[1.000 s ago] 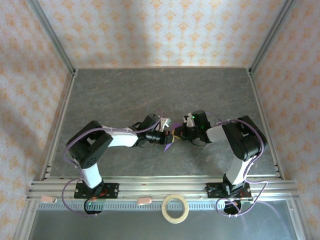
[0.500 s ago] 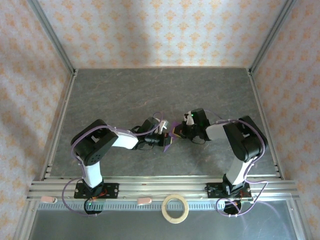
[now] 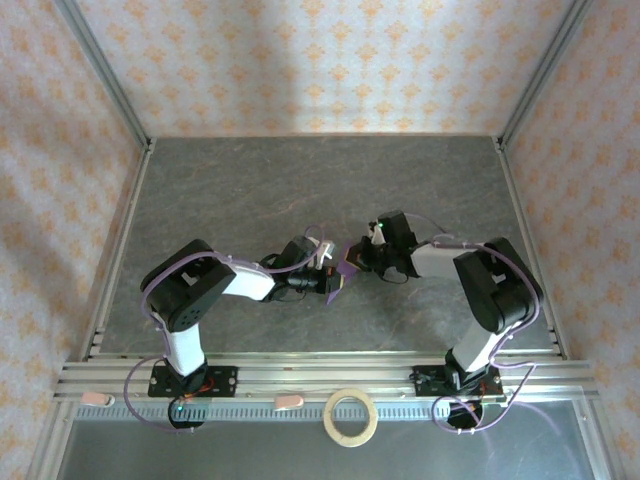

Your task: Fold a paper plane with a square sheet of paper (pick it up from the middle)

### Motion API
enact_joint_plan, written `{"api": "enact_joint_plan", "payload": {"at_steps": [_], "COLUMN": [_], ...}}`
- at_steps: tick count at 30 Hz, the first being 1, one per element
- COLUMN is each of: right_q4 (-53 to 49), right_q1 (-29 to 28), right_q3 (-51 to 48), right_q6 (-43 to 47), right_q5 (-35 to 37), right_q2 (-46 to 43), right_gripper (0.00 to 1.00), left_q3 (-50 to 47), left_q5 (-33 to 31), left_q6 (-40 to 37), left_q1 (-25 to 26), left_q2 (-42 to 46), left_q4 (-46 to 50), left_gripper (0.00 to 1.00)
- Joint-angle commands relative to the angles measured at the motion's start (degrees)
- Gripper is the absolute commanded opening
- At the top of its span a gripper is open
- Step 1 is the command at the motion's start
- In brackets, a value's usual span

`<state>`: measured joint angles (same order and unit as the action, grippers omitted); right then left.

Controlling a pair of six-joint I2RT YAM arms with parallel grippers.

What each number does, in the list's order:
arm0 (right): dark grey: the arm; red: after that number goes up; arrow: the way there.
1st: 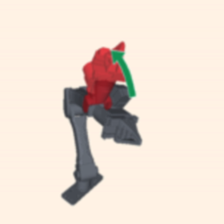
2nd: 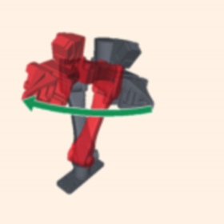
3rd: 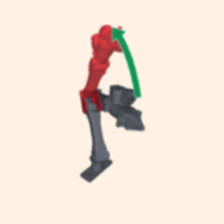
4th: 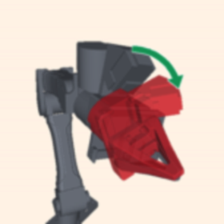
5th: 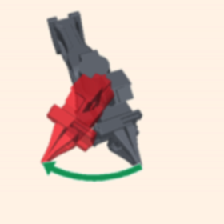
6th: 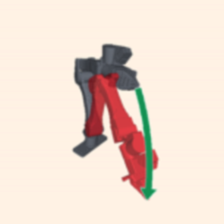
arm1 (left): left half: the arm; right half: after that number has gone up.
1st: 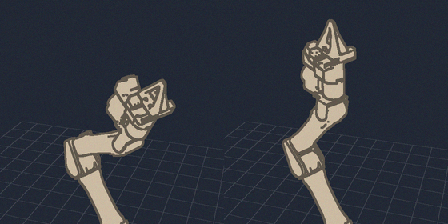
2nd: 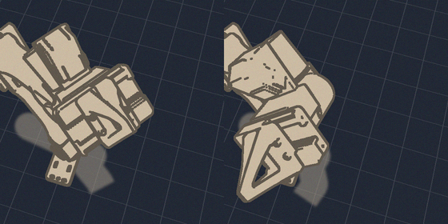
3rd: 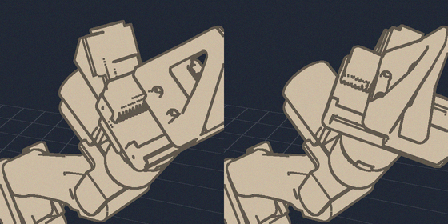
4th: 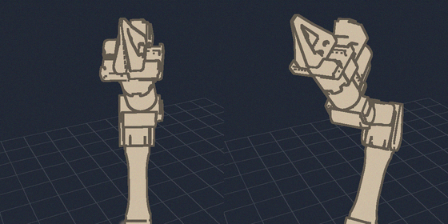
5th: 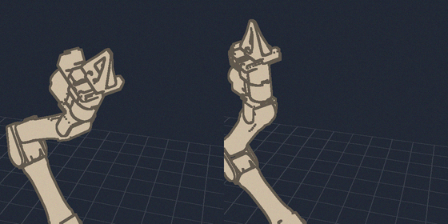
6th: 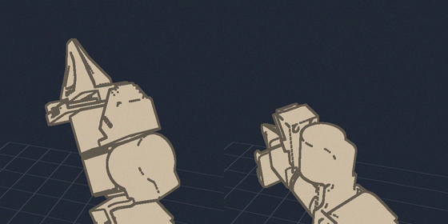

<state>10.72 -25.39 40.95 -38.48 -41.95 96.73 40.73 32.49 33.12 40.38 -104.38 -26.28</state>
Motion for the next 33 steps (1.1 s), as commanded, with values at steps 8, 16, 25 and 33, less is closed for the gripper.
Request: {"api": "enact_joint_plan", "payload": {"at_steps": [8,16,25,33], "right_q4": [-0.66,-4.83,-4.77,-5.26], "right_q1": [7.37,12.25,12.44,8.39], "right_q3": [-0.67,4.18,2.96,-0.53], "right_q6": [3.84,5.74,7.01,6.28], "right_q5": [1.95,3.28,-0.29,-1.62], "right_q2": [6.11,8.36,8.62,5.73], "right_gripper": [0.0,0.0,0.0,0.0], "left_q3": [-3.61,-4.09,-3.96,6.4], "left_q5": [-0.93,-0.76,-3.9,0.89], "left_q6": [-1.31,-1.4,1.59,0.8], "left_q1": [-0.4,-0.39,-1.17,-1.5], "left_q2": [-3.2,-3.64,8.14,8.11], "left_q4": [11.26,10.99,11.0,14.32], "left_gripper": [0.0,0.0,0.0,0.0]}}
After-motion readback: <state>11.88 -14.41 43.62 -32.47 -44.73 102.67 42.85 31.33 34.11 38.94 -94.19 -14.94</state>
